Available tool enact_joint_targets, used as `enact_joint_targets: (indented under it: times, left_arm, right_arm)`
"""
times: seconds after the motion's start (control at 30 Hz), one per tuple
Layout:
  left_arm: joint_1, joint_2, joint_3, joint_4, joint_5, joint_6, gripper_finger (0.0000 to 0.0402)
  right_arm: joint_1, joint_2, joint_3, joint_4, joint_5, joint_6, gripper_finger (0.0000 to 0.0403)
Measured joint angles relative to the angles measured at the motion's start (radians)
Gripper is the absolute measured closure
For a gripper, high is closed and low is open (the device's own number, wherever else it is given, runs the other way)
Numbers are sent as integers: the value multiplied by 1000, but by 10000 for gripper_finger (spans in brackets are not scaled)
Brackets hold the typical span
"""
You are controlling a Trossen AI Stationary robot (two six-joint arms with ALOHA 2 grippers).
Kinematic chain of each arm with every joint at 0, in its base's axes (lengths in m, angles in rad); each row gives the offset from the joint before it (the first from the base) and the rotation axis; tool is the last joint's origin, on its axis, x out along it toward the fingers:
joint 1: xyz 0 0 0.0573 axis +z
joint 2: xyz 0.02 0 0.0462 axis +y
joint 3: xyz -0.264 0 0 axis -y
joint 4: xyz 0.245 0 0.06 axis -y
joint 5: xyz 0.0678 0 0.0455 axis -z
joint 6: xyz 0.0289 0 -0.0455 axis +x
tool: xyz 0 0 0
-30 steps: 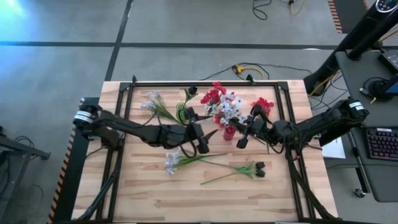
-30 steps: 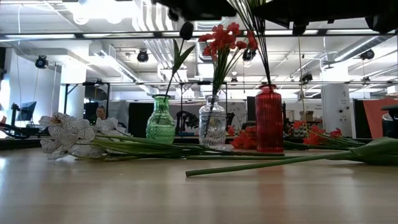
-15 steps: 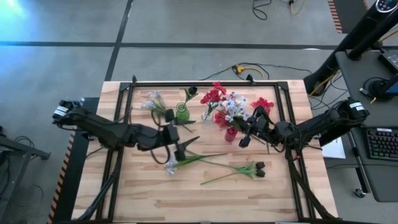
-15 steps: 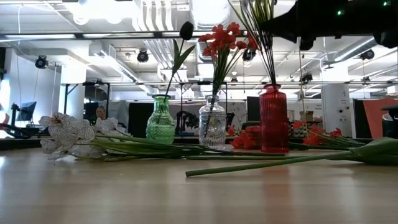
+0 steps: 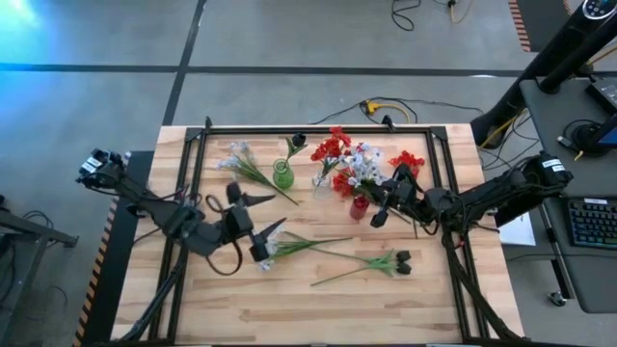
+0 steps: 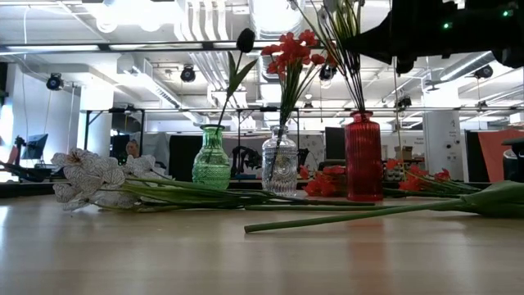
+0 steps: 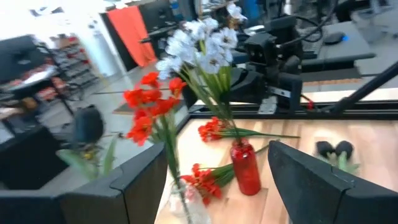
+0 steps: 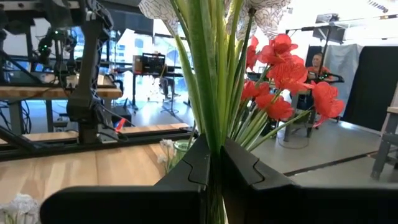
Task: Sort flowers into vase by color
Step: Put the middle left white flowers into the red vase
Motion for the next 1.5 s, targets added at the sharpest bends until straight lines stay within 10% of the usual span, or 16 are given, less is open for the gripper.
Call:
enact_joint_targets:
  times: [0.33,0.9,1.5]
  left_arm:
    - [-152,-8,1,-47,-239,-61,143]
    - [-162,10,2,-524,-146,-586,143]
    - [-162,31,2,-527,-139,-605,143]
  right_arm:
    - [0,95,9,8,0,6,390]
    - [0,134,28,7,51,6,390]
    - [3,131,28,6,51,16,280]
